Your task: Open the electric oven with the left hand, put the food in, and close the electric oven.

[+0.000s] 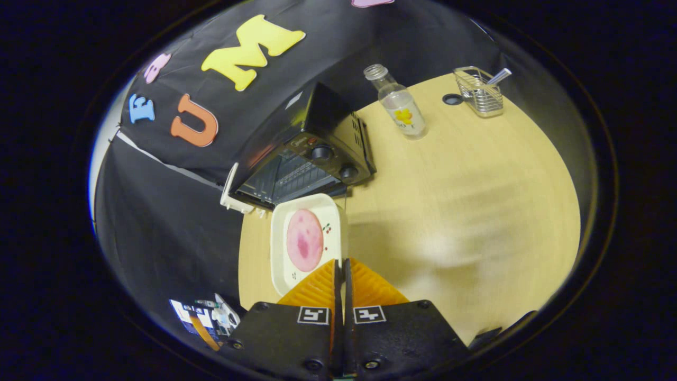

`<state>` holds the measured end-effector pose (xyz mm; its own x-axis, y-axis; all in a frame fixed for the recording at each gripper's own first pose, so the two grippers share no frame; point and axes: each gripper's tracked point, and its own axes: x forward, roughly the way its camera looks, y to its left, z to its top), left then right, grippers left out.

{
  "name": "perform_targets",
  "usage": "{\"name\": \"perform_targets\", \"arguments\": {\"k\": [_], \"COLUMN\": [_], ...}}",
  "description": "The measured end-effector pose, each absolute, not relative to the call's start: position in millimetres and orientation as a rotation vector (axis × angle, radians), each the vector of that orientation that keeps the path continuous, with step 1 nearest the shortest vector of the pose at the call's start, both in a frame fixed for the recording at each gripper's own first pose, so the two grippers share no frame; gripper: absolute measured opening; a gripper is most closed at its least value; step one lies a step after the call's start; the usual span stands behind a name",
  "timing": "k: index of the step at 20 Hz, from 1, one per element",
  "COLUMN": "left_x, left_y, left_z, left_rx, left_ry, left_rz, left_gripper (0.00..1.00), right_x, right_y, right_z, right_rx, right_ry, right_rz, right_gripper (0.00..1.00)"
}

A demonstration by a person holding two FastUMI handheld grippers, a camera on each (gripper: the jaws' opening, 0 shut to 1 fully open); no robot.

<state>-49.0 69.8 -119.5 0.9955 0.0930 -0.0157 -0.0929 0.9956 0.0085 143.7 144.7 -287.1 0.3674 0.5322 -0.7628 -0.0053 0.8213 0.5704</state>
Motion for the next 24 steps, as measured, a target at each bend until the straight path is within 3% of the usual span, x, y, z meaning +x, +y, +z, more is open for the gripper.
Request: {"name": "perform_targets", "arguments": {"k": [7,16,19,24], "left_x": [-39,-14,-4,12], "left_y": [86,119,132,152], "left_z": [-125,-134,-137,-151], "left_rx": [0.041,0.025,0.002,-0.004], "left_ry": [0.032,0.044,0.036,0.031], "left_rz": [0.112,0.148,0.16,0.193], "left_gripper": [0.95,0.96,0.96,0.96], "right_x": [179,251,275,320], "right_y": [219,295,306,328], "right_z": [-311,-334,-341,-351], "right_rx": [0.634,0.914,1.013,1.041], "right_ry": [1.147,0.938,0.844,0.734], "right_rz": [0.307,0.054,-0.028,-0.051], "right_gripper": [0.04,0.01,0.04,0.02]}}
